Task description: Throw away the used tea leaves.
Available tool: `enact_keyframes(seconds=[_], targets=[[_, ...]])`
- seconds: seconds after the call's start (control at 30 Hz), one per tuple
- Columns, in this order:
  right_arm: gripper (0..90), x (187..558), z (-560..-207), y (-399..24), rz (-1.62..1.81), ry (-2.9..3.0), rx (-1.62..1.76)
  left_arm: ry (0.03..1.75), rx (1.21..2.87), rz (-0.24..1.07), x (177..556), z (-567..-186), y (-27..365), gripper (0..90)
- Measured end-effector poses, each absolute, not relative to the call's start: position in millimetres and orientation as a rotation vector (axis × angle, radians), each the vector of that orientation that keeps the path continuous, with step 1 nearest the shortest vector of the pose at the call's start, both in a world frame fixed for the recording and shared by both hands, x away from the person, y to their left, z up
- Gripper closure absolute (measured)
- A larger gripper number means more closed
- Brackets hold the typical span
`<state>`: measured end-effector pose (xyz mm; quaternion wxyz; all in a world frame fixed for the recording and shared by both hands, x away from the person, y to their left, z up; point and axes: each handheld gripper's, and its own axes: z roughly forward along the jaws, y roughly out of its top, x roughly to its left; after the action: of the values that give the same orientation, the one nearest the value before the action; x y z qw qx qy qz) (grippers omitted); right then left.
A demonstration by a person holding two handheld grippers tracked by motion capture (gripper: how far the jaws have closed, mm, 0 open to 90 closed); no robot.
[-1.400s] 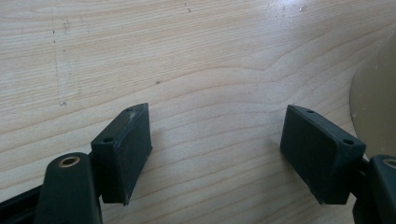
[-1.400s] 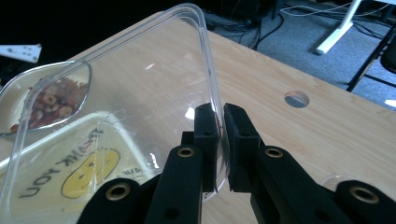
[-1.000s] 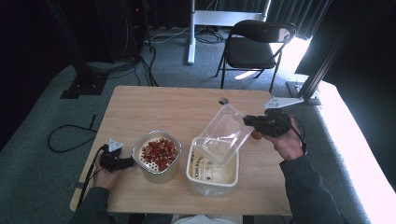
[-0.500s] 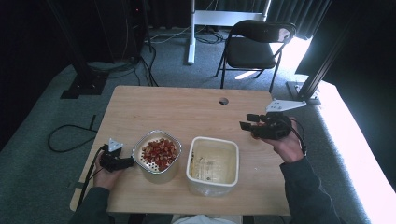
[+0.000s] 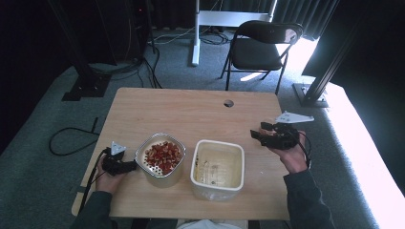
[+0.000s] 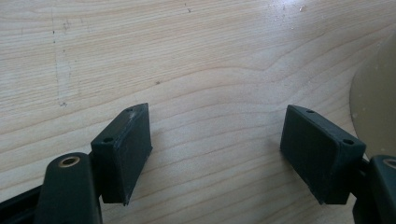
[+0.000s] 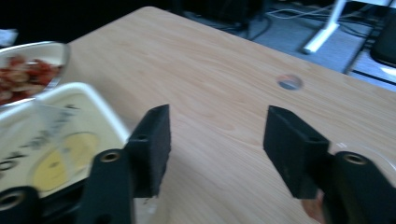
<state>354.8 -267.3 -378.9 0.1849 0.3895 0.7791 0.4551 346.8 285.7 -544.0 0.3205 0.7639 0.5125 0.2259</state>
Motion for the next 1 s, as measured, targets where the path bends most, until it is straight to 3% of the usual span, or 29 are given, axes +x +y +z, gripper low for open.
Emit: enact_keyframes(seconds=[0.17,0.47,1.0], targets=[[28.9,356,-408,-280,1.214,2.1,1.207,1.348,2.008,0.592,347,-544,286,25.4],[21.2,359,-451,-303,1.065,2.005,1.361,1.347,2.008,0.592,347,-544,286,25.4],[17.4,381,-486,-321,1.06,1.92,1.437,1.346,2.01,0.592,348,-544,285,25.4]])
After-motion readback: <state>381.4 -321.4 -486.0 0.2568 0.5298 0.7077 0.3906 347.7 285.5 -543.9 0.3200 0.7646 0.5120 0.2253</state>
